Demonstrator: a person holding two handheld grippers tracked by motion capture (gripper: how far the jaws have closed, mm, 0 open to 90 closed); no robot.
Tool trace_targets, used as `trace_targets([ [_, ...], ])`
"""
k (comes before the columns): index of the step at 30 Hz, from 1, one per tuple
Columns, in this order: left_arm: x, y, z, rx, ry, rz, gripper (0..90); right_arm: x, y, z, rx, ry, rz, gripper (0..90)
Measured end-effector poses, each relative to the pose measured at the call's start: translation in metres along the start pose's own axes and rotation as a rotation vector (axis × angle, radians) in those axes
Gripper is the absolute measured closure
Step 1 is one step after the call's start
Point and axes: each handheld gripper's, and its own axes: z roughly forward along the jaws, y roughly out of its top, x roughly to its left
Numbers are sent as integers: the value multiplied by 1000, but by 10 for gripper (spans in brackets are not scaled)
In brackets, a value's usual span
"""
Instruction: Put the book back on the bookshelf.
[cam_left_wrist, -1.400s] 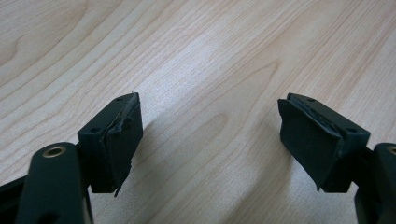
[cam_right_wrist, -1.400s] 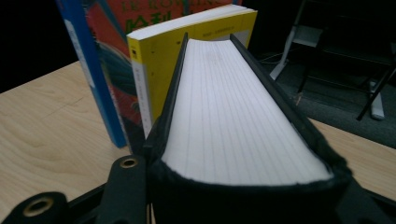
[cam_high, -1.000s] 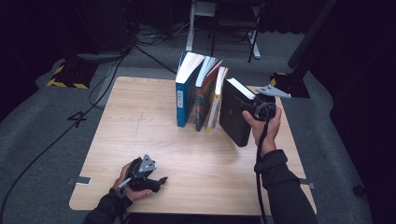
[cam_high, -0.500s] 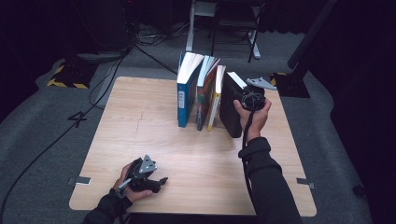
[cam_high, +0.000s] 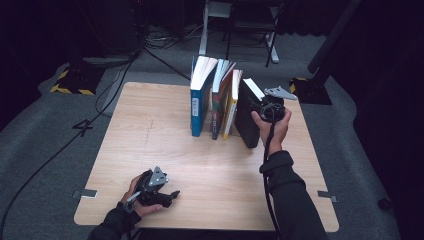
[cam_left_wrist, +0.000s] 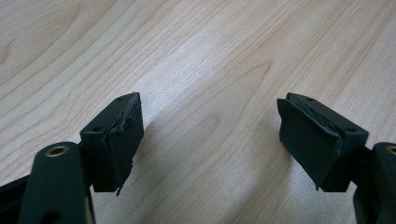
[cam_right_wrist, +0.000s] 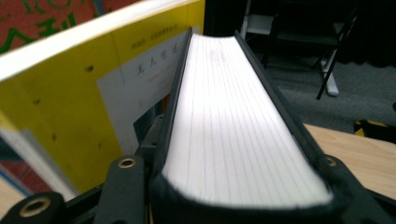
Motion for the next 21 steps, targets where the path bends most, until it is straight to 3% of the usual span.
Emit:
trace_targets([
  [9,0,0,0,0,-1,1,221,4,-12,-20,74,26,-52,516],
  [15,-1,0,0,-3,10,11,221,7,-18,-29,75,29,-43,509],
  [21,-1,0,0,1,3,0,220,1,-14,-28,127,75,-39,408],
])
